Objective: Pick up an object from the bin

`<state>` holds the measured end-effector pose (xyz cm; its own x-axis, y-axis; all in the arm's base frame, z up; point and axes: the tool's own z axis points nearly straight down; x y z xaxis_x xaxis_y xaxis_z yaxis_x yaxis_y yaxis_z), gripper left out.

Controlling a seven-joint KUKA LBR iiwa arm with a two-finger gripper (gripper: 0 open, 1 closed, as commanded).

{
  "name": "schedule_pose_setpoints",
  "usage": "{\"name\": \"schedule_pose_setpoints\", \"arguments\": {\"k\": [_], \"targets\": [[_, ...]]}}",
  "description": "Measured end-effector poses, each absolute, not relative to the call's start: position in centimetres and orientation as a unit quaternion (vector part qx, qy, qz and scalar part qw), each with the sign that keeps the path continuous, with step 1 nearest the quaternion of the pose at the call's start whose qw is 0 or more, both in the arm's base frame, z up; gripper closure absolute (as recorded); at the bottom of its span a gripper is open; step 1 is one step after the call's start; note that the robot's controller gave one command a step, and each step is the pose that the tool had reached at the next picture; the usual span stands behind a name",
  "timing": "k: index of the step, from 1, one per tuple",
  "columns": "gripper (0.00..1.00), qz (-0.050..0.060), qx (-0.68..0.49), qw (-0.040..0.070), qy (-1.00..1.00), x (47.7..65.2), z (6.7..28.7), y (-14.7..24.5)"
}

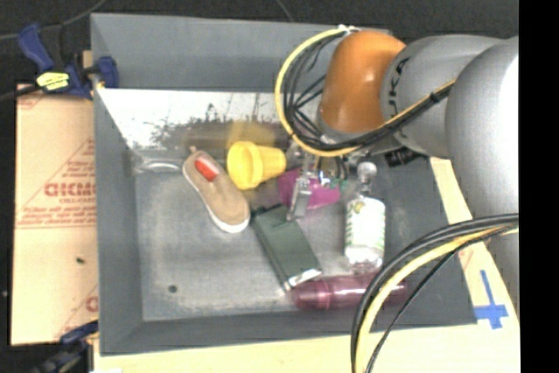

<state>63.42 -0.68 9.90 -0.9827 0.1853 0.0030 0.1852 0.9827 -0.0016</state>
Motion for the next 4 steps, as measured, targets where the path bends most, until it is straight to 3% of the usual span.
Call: {"name": "schedule_pose_setpoints", "arguments": {"k": [1,2,4], "targets": [[0.00,0.003,0.104,-0.010,-0.994,64.36,7.09,-1.76],[1.00,0.001,-0.163,-0.002,-0.987,63.73,7.12,-1.71],[1.00,0.001,-0.162,0.000,-0.987,63.58,7.65,-1.73]]}}
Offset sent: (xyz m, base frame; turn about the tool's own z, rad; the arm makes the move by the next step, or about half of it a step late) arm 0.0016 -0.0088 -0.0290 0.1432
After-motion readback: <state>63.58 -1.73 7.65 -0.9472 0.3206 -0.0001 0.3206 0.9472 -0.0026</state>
